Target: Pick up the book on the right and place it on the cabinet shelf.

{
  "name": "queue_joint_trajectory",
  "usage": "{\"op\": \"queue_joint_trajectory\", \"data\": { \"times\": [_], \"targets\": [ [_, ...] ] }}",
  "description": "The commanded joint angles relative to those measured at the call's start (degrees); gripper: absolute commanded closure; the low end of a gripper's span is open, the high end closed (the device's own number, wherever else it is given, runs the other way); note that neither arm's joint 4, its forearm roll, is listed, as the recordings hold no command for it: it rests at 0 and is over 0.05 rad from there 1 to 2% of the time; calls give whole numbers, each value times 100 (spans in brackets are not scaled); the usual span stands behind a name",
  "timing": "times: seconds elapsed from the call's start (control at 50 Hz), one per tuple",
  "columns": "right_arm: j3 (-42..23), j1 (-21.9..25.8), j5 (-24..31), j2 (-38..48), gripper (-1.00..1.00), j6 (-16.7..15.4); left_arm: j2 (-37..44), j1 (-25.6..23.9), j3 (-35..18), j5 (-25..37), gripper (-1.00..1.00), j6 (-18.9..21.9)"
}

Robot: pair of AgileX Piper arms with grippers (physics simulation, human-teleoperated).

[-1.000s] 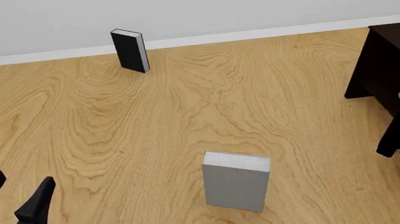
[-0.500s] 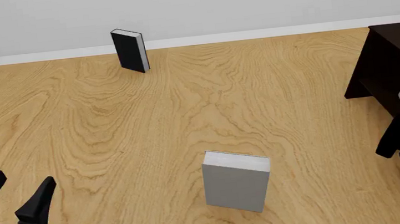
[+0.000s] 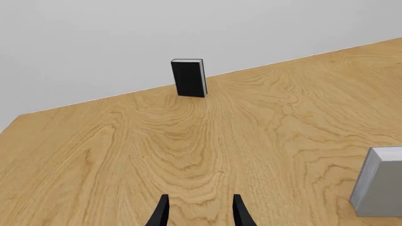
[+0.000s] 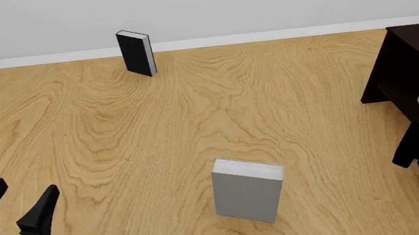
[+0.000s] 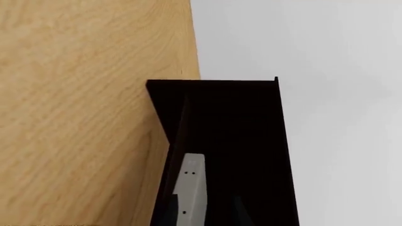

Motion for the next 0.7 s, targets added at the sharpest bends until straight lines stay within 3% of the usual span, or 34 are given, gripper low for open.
{"op": "queue_joint_trajectory", "data": {
  "times": [0.02, 0.16, 0.18, 0.68, 0.7],
  "targets": [
    [128, 220, 36, 312, -100, -95, 29, 1, 0, -26, -100, -12],
    [51, 346, 32, 430, -100, -206, -21, -14, 0, 22, -100, -9],
    [11, 366, 74, 374, -100, -106, -18, -14, 0, 23, -100, 7],
    [-413, 927, 485, 276, -100, -207, 114, -19, 0, -76, -100, -15],
    [-461, 980, 620, 162, -100, -97, 123, -17, 0, -80, -100, -13]
  ]
}}
